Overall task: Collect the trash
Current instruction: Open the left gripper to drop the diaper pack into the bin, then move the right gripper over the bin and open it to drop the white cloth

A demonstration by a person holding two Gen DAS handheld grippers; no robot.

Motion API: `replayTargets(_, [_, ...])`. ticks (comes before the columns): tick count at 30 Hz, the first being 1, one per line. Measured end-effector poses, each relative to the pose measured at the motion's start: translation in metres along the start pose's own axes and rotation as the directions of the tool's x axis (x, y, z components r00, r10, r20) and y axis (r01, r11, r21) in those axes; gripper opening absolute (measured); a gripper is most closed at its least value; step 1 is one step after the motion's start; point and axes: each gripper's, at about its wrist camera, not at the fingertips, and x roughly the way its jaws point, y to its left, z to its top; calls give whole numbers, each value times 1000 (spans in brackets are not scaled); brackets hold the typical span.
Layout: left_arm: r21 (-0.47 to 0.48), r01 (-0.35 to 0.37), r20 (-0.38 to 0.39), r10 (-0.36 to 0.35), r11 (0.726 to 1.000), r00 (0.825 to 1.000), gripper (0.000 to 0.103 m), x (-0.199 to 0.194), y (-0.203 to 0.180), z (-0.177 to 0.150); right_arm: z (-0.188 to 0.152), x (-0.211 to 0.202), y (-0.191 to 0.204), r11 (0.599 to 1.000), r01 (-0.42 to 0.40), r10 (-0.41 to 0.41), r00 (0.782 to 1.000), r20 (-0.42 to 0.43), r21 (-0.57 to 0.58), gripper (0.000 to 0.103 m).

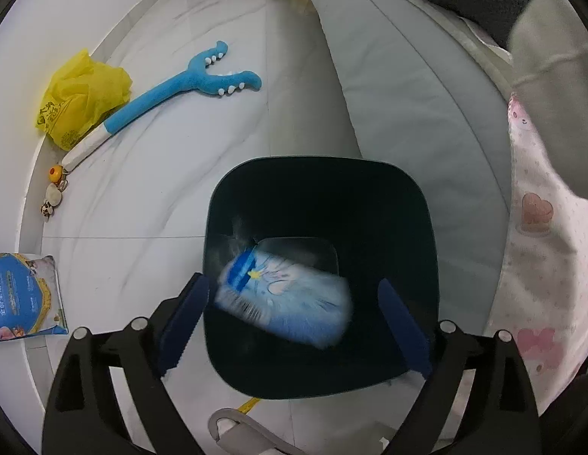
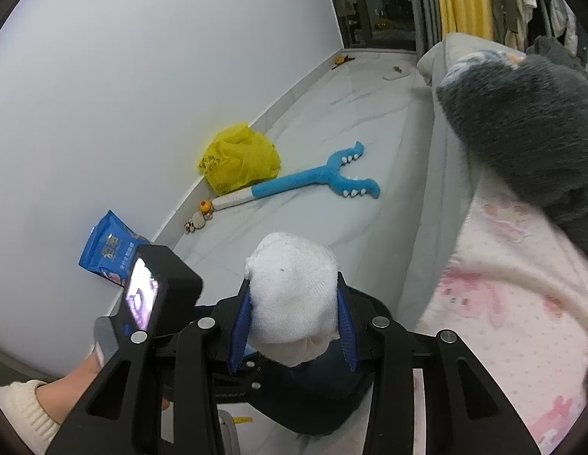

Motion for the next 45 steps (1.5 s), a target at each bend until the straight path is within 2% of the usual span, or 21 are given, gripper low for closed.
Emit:
replayTargets(4, [0,-3,16,3,1000,1000,95,-10,10,-1,0,20,6,1000,8,-8,1000,-26,-1,41])
replayTargets(9, [-27,7,87,-5,1000,996,94,-32,26,-1,-4,46,6,1000,22,-21,997,-70,12,40])
replayTargets(13, [-43,34,192,-25,998,981,94,-64,38,3,-14,73,2,999,37,-34,992,-119,25,40])
replayTargets(21, [-15,37,307,-31,999,951,84,-109,40,10,-41,127,-1,997,57,-44,970,-237,48,41])
replayTargets(27, [17,43,383,-46,999,923,80,-136,39,8,-59,154,-2,996,79,-64,948,-311,35,41])
replayTargets(36, [38,35,504,-49,999,862,68,-168,32,8,-79,171,0,994,113,-107,917,-383,-6,42])
replayTargets(38, [43,33,526,-50,999,849,67,-174,31,9,-84,172,-3,994,109,-101,908,-407,-3,47])
replayTargets(41, [52,33,558,-56,998,828,66,-184,26,10,-86,168,-1,993,114,-111,906,-409,-19,58])
replayTargets(43, [55,32,575,-57,998,816,65,-189,22,11,-87,164,0,993,116,-118,906,-407,-31,59])
replayTargets(45, [59,31,592,-60,998,804,65,-194,16,12,-88,159,1,993,109,-114,908,-403,-35,65])
